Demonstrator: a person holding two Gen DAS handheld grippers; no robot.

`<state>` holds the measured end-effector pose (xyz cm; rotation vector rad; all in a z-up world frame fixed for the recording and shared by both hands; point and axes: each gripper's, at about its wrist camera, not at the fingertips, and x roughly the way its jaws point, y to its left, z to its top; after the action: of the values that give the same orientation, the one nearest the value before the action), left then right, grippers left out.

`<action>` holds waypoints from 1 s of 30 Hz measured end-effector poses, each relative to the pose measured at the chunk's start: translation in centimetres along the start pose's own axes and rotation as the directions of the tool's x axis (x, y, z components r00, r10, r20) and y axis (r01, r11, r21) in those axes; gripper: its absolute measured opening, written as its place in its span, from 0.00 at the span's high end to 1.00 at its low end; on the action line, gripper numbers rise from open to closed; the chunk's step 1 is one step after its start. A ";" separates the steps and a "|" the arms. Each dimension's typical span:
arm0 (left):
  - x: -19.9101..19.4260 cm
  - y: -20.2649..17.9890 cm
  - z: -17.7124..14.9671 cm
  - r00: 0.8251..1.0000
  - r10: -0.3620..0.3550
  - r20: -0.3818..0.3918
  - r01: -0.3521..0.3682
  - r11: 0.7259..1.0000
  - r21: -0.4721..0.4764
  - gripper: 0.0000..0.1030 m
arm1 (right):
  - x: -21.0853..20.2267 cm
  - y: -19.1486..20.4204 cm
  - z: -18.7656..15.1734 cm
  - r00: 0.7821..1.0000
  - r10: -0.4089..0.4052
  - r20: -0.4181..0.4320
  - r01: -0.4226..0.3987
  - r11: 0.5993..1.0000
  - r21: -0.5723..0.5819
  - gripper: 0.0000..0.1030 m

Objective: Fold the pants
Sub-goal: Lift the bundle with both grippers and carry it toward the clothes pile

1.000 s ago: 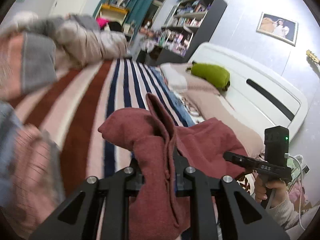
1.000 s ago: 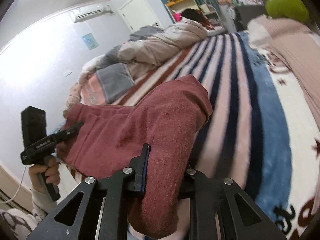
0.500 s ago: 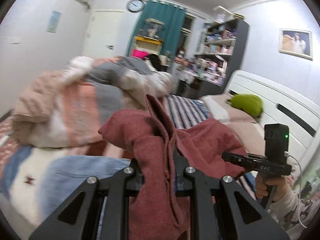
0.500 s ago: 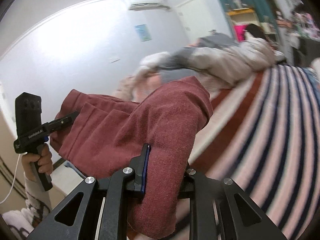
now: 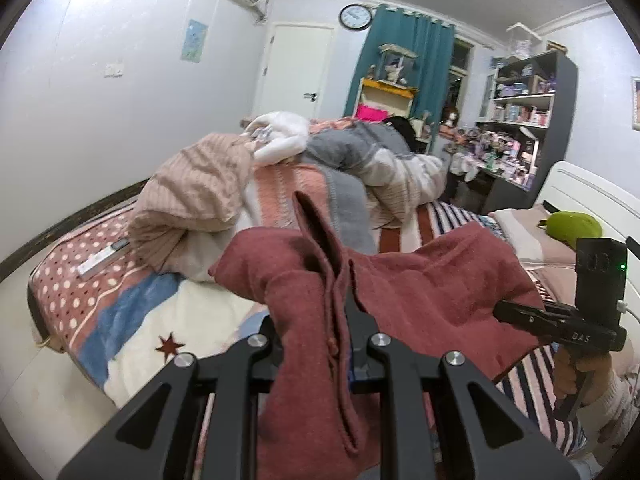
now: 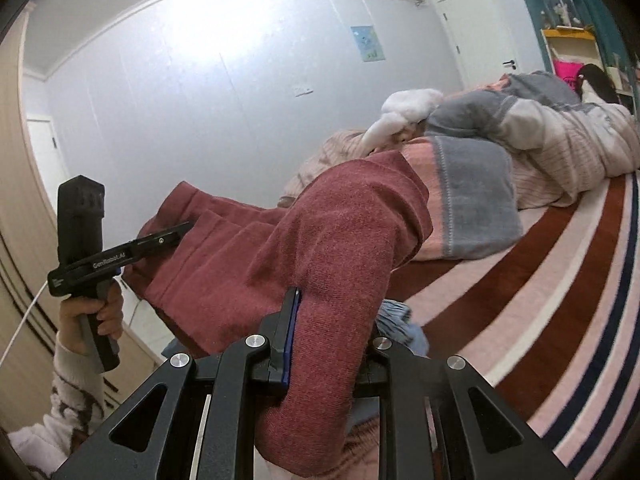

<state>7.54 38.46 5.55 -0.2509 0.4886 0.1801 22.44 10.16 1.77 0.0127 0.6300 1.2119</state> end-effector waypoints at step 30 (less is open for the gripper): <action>6.0 2.8 -4.4 0.984 0.056 -0.167 -0.063 0.997 -0.037 0.85 | 2.7 -1.8 -3.2 0.998 0.032 -0.053 -0.025 0.991 0.133 0.88</action>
<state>10.22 40.56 -1.65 -0.2940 0.6586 0.2290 23.12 10.81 -2.71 0.1002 0.7604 1.1993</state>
